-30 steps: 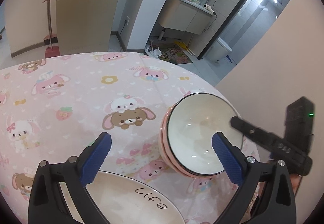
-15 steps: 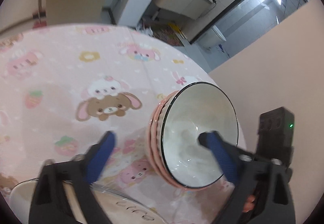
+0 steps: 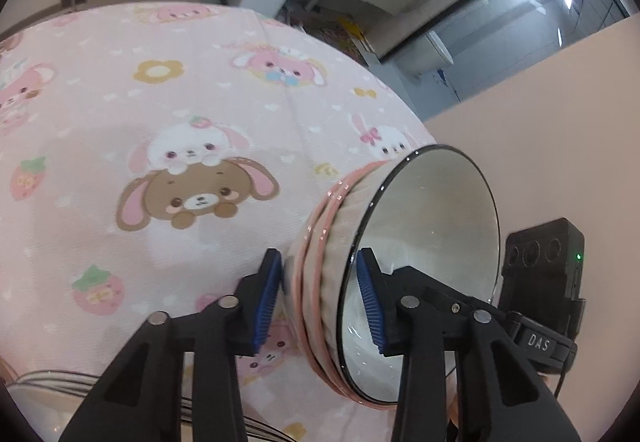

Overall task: Organize plates and bowls
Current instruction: 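Lift the bowl stack with the left gripper and carry it over the plates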

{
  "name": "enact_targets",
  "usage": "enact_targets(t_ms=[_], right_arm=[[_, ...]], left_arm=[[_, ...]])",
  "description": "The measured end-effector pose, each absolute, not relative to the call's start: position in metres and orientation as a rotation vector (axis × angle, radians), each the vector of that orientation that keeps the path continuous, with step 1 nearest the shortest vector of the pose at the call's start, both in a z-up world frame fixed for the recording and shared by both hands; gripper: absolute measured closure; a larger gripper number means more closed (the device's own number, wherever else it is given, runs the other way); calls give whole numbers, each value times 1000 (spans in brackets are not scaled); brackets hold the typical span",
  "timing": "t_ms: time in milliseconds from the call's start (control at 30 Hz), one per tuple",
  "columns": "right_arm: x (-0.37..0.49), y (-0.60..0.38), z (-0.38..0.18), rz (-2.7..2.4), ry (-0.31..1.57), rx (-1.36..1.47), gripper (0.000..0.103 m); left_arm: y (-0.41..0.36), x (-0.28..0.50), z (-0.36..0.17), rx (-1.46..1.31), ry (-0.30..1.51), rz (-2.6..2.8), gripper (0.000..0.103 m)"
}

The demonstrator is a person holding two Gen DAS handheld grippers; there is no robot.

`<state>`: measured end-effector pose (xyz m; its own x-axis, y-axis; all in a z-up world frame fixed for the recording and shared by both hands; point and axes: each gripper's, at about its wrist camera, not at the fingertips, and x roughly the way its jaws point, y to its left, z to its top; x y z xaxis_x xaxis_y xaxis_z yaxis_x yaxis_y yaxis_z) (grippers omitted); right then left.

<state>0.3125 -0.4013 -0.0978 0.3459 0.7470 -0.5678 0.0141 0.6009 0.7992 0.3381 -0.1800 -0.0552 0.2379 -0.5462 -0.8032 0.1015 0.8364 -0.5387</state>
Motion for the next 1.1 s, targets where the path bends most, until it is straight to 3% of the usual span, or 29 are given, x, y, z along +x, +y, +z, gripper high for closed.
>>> enact_targets(t_ms=[100,133,167,400,1100], right_arm=[[312,-405,-101,549,1132,851,54],[312,-406,-101,546,1131,851,54],[312,-406,-100,539,1132,845,55],[310,-413,-102,502,1148,864,62],[281,-377,-36,500,1072,757,62]], left_arm=[[-185,345,-67,-427,1326,-489,43],[-185,343,-67,-433,1317,-473,44],[-186,341,-66,-441,1305,-471,51],[-190,332,-58,-427,1281,-417,59],[-160,288,2,-446,1186,-443,59]])
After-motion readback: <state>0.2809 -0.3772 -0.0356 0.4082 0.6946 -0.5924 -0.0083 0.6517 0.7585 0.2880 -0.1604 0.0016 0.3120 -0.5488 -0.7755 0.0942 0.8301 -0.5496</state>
